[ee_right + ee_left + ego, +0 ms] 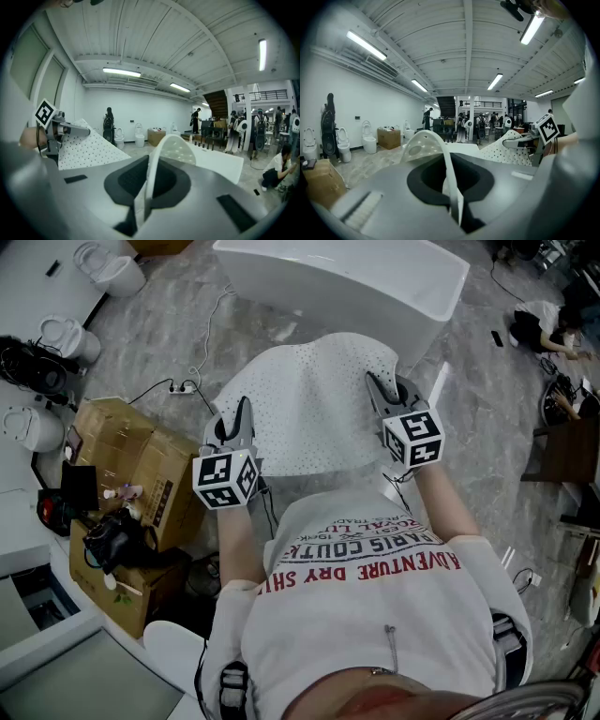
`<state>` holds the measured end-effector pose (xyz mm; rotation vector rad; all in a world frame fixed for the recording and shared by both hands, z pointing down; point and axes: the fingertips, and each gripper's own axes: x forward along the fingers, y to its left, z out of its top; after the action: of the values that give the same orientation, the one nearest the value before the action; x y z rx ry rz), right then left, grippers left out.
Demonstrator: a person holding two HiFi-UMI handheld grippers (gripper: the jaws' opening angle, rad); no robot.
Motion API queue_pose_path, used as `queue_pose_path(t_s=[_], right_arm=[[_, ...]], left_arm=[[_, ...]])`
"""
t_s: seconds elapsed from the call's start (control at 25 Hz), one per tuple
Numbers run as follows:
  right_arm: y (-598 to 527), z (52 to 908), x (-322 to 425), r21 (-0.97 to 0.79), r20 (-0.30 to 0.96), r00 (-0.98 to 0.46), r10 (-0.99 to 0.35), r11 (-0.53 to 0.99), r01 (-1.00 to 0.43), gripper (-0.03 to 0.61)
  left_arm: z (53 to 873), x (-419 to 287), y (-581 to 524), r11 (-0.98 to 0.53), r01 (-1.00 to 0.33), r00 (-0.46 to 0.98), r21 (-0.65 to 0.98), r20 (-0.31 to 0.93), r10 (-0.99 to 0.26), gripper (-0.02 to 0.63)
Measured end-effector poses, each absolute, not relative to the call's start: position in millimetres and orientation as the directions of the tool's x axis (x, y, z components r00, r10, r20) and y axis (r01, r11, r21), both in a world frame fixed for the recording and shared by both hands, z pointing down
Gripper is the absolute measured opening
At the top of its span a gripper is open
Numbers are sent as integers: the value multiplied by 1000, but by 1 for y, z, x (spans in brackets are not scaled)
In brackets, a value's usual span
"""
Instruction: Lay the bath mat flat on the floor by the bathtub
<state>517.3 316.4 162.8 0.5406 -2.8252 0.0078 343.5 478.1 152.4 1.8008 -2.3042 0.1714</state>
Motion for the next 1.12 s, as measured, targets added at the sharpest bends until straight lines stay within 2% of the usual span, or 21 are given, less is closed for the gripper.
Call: queue_pose_path(t_s=[0.64, 1.12], right_arm=[[343, 178, 468, 1, 277, -881, -384, 917, -400, 17], [353, 227, 370, -20, 382, -894, -235, 965, -262, 17]], left_arm=[[172, 293, 517, 246, -966, -219, 84, 245, -944, 18], [218, 219, 555, 379, -912, -317, 157, 316, -894, 18]])
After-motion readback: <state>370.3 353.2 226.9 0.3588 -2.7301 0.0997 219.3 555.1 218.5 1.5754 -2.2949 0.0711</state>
